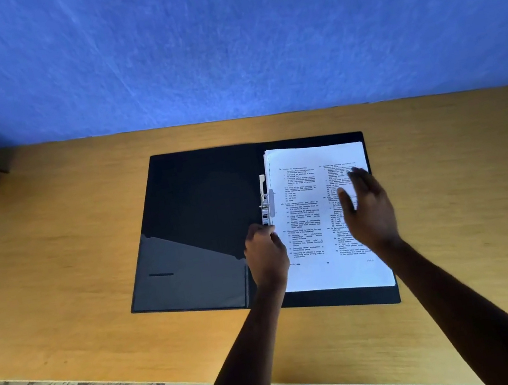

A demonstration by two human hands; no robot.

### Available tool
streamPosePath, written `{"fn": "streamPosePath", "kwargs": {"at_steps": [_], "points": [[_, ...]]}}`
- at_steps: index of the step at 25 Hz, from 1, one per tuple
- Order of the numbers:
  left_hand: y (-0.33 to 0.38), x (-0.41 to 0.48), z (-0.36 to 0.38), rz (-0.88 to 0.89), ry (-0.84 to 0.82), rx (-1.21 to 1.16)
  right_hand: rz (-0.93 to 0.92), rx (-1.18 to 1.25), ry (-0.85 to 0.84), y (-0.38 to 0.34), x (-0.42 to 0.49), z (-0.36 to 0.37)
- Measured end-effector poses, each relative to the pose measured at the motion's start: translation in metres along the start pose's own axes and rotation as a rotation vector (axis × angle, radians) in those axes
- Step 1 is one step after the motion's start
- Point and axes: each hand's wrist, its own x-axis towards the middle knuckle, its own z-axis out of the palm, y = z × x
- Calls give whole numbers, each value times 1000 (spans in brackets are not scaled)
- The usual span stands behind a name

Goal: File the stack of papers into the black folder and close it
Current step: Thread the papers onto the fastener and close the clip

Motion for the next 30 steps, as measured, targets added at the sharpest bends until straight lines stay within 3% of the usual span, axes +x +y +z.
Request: {"fn": "streamPosePath", "kwargs": {"at_steps": [7,15,20,26,30], "points": [[-2,2,-1,16,7,3,-160,-163,-270,-17,-12,50],[-5,6,1,22,20,28,-177,-281,-271,-13,-17,60],[2,47,-18,37,175,-95,-183,-292,-250,-14,-17,63],[33,122,-14,-279,-124,-331,-186,-288,-230,-13,-16,64],[35,122,-17,-346,-189,-474,-185,-286,-225,-14,-16,64]]}}
